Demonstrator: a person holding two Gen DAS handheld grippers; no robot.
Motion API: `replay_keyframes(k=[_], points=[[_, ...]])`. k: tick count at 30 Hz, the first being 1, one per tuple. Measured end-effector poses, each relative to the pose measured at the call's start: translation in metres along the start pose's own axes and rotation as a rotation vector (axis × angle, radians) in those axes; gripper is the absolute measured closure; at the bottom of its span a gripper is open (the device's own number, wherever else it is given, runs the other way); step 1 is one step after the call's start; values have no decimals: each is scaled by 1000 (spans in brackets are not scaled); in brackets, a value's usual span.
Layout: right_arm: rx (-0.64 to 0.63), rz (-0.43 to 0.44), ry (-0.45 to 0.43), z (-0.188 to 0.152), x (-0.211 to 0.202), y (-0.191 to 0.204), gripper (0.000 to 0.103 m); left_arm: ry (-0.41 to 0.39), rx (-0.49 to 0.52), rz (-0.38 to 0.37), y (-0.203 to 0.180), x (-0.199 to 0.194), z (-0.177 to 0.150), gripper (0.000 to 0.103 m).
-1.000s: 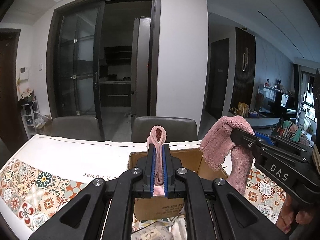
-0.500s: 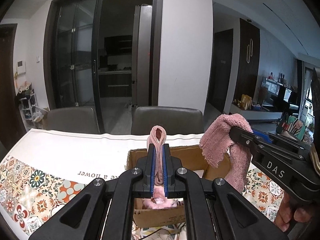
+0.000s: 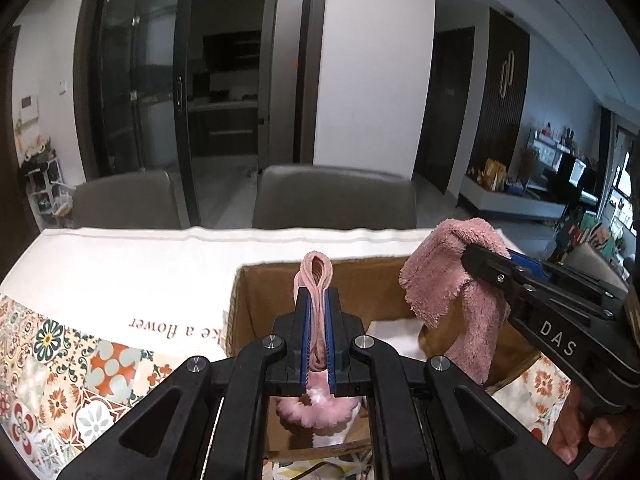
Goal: Organize soft objects
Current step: 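Open left tool dropping hair tie into box while right tool releases towel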
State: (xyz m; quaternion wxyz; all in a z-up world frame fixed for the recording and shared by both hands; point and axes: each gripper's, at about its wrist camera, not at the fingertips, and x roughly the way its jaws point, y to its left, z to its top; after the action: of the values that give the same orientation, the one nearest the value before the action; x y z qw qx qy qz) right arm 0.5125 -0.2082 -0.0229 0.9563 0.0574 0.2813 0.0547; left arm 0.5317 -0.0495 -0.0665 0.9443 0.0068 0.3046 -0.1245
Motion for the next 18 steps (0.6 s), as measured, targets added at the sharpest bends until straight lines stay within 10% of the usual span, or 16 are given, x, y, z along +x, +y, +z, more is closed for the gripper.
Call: replay_keyframes(k=[14, 18], points=[[3, -2, 183, -25, 47, -7, 80, 116, 19, -13, -3, 27, -19, 93], [8, -6, 194, -27, 47, -10, 64, 132, 19, -26, -2, 27, -20, 72]])
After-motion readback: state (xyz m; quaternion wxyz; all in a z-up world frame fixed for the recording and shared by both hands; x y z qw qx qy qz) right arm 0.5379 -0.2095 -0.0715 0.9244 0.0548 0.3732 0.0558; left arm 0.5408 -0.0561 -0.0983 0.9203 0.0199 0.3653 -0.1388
